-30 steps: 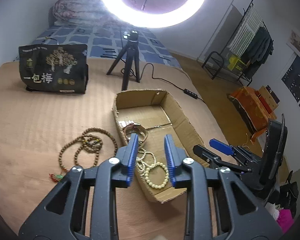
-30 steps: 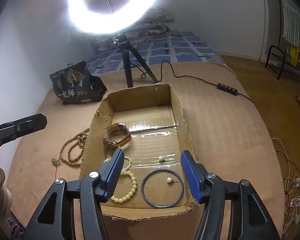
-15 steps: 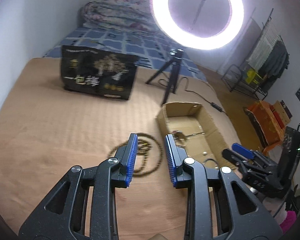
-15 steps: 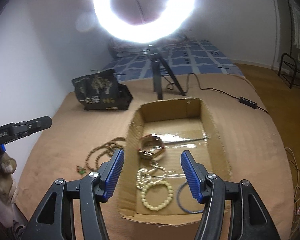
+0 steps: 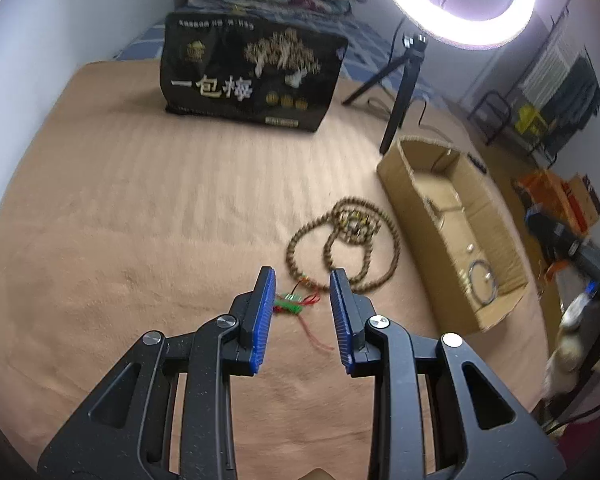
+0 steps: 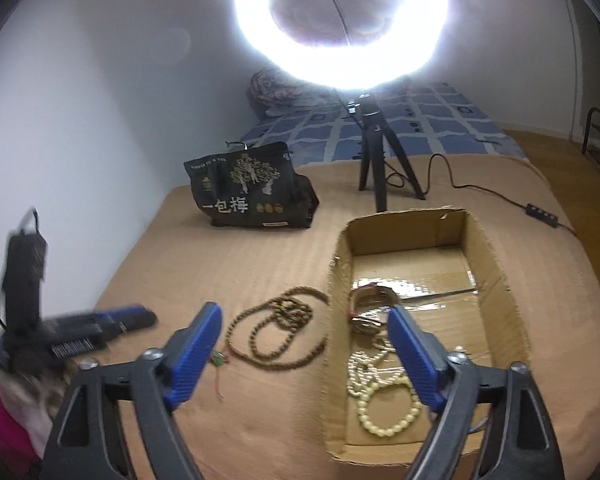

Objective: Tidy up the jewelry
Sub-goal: 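Withdraw both open tools from the box toward the jade pendant and bead mala, then grasp the green jade pendant with the left tool while the right tool grasps the wooden bead mala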

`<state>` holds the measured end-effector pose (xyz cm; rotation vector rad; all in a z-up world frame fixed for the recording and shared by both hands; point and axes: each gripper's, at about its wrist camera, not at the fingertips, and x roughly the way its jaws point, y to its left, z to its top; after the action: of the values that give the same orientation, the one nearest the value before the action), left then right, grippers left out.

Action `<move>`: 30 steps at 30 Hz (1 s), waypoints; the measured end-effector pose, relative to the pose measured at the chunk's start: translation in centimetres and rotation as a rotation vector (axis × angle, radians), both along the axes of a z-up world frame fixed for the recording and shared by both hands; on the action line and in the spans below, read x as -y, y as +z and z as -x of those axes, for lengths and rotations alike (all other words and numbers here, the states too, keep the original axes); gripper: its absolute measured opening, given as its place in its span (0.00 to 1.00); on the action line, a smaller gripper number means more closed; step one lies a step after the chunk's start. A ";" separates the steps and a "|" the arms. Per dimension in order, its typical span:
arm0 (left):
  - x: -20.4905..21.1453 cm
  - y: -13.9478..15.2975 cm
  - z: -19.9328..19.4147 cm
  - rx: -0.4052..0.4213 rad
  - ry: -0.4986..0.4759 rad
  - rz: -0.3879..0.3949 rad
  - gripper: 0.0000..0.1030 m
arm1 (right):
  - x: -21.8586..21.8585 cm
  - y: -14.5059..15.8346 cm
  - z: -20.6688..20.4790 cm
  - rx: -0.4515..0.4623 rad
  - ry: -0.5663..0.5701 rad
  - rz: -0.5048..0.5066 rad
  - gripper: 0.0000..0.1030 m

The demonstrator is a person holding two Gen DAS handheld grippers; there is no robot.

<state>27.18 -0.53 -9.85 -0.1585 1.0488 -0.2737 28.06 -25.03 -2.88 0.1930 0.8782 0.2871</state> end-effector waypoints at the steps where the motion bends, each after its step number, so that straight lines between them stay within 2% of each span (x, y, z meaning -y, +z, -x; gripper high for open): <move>1: 0.1 -0.2 0.1 -0.004 -0.009 -0.003 0.27 | -0.2 -0.1 -0.3 -0.007 0.003 -0.014 0.87; 7: -0.4 -1.3 -0.4 -0.011 -0.048 0.002 0.27 | -2.1 -1.7 -2.6 -0.110 0.025 -0.085 0.88; 8: -0.3 -1.6 -0.3 -0.005 -0.064 -0.003 0.32 | -2.4 -2.0 -2.9 -0.127 0.027 -0.094 0.88; 9: -0.3 -1.8 -0.4 -0.001 -0.076 -0.002 0.42 | -2.7 -2.6 -3.5 -0.152 0.026 -0.102 0.86; 11: -0.1 -2.5 -0.5 0.003 -0.111 -0.002 0.46 | -3.1 -3.3 -4.1 -0.181 0.024 -0.111 0.84; 15: 1.5 -4.3 -0.6 -0.004 -0.185 -0.060 0.46 | -3.9 -4.5 -5.1 -0.218 0.026 -0.113 0.80; 17: 2.4 -5.2 -0.6 0.006 -0.209 -0.113 0.46 | -4.3 -4.9 -5.5 -0.231 0.031 -0.111 0.77; 20: 2.7 -6.2 -0.9 0.017 -0.225 -0.149 0.46 | -5.0 -5.5 -6.0 -0.255 0.038 -0.111 0.72; 23: 2.5 -6.8 -1.1 0.026 -0.229 -0.144 0.46 | -5.8 -6.1 -6.5 -0.279 0.045 -0.084 0.71; 26: 2.6 -7.6 -1.2 0.024 -0.253 -0.134 0.46 | -6.2 -6.8 -7.2 -0.302 0.045 -0.059 0.64; 30: 3.0 -8.6 -1.1 0.018 -0.277 -0.147 0.46 | -6.0 -7.4 -8.1 -0.321 0.034 -0.053 0.63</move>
<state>28.30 -3.57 -18.49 0.1226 1.0693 -0.4453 36.13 -18.99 -10.28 0.2787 1.1931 0.3165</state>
